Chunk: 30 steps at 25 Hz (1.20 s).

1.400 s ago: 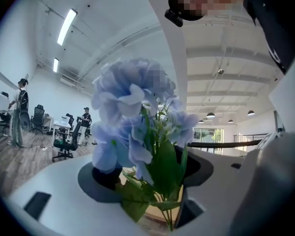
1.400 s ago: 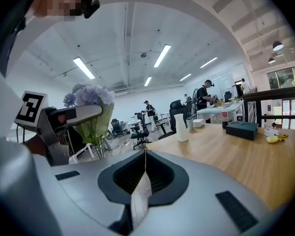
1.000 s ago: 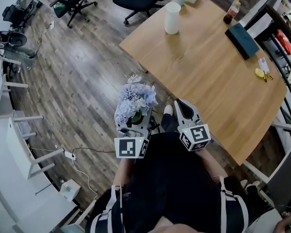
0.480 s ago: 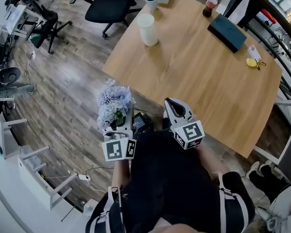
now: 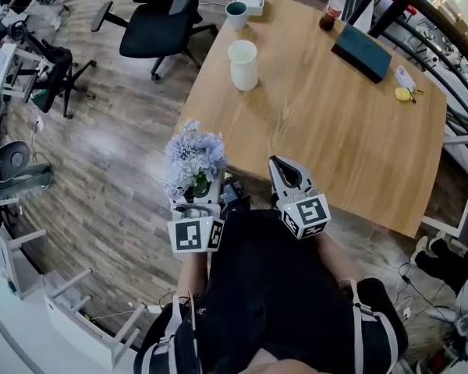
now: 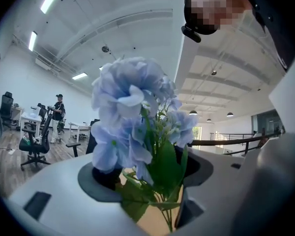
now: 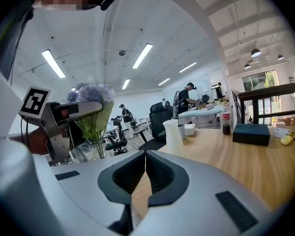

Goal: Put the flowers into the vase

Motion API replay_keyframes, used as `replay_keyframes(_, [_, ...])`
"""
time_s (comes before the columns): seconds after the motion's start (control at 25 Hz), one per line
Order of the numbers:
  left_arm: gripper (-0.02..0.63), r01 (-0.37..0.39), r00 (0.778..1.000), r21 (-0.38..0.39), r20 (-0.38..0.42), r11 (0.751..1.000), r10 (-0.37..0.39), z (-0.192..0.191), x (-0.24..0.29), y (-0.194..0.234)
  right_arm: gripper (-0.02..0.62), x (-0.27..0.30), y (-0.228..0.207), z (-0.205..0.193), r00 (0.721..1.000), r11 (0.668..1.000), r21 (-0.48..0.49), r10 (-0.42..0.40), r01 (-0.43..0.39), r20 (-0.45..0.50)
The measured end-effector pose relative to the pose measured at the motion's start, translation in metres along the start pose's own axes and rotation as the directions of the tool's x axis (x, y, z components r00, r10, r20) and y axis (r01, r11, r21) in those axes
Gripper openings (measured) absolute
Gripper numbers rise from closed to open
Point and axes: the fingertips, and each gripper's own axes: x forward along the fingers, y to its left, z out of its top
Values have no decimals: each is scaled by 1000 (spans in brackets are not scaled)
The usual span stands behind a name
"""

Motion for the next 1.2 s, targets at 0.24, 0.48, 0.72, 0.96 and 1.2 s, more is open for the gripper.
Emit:
replay_keyframes(0.24, [365,97,995,-48,10,994,-97,16,17,62,18,46,26,17,994,994,18,-108,108,26])
replay_keyframes(0.48, [365,167,985,-63,-23,984,-169,16,23,105,18,63,53,7,979,977,60,-205,204,16])
replay_keyframes(0.72, [365,329,944,-7,-6,944,-329,38,56,85,18,55,43,-2,940,934,129,-338,332,31])
replay_keyframes(0.96, [365,374,928,53,-22,926,-373,51,105,56,18,50,15,-1,921,910,195,-384,365,67])
replay_keyframes(1.2, [365,385,922,129,-15,914,-386,71,146,26,18,53,-14,3,920,905,242,-380,349,95])
